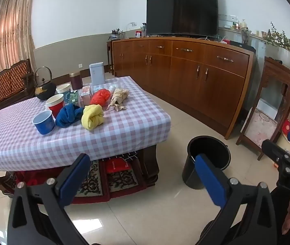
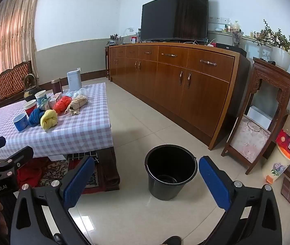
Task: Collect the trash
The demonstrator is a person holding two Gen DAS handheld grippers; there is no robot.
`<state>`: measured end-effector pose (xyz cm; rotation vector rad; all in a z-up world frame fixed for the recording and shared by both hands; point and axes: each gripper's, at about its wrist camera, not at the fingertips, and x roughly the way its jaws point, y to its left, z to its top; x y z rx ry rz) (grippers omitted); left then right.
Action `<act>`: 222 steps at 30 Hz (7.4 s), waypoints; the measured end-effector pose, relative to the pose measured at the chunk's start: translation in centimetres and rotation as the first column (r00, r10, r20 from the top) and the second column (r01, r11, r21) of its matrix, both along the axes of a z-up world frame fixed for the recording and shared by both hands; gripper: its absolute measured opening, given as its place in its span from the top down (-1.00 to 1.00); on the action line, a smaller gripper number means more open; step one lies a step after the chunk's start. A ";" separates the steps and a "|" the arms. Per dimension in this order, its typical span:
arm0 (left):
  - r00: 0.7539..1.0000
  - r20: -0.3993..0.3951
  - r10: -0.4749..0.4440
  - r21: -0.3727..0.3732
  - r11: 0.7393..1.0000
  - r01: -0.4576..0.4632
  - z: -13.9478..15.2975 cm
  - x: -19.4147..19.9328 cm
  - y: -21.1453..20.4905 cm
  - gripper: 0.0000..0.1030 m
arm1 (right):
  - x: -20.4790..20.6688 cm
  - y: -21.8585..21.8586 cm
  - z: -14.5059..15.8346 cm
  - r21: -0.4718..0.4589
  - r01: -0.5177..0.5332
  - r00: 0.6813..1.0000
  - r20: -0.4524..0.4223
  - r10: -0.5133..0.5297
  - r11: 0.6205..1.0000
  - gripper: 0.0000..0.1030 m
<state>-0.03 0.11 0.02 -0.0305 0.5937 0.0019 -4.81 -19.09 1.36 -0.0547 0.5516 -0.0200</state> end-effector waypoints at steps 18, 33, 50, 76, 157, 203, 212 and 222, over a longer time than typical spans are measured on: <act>1.000 -0.004 0.000 0.014 1.000 0.000 0.0 0.1 -0.2 -1.00 | 0.2 0.1 0.1 0.007 -0.003 1.000 -0.006 0.003 1.000 -1.00; 1.000 -0.007 -0.001 0.008 1.000 0.001 0.0 0.2 -0.1 -1.00 | 0.2 0.2 -0.1 0.006 -0.003 1.000 -0.007 0.003 1.000 -1.00; 1.000 -0.013 0.006 0.001 1.000 -0.006 -0.4 0.1 0.2 -1.00 | 0.3 0.2 0.1 0.009 -0.002 1.000 -0.008 0.002 1.000 -1.00; 1.000 -0.021 0.010 -0.008 1.000 -0.010 -0.4 0.1 0.3 -1.00 | 0.2 0.2 0.0 0.010 0.000 1.000 -0.007 0.000 1.000 -1.00; 0.875 -0.087 0.477 -0.005 0.878 -0.479 -8.4 12.7 27.2 -0.98 | 25.0 30.5 -9.7 0.066 -0.531 0.827 -0.175 0.534 0.845 0.02; 0.942 0.009 0.335 0.006 0.942 -0.336 -3.4 12.7 21.1 -0.46 | 22.1 22.9 -3.4 0.129 -0.475 0.880 0.058 0.471 0.871 0.82; 0.983 0.018 0.182 0.003 0.983 -0.183 -2.5 14.0 14.0 -0.46 | 20.4 14.2 -2.2 0.112 -0.334 0.942 0.070 0.328 0.936 0.82; 1.000 0.023 -0.008 0.008 1.000 0.008 -2.2 16.5 5.4 -0.46 | 18.8 4.6 -1.9 0.099 -0.169 0.984 0.074 0.162 0.981 0.82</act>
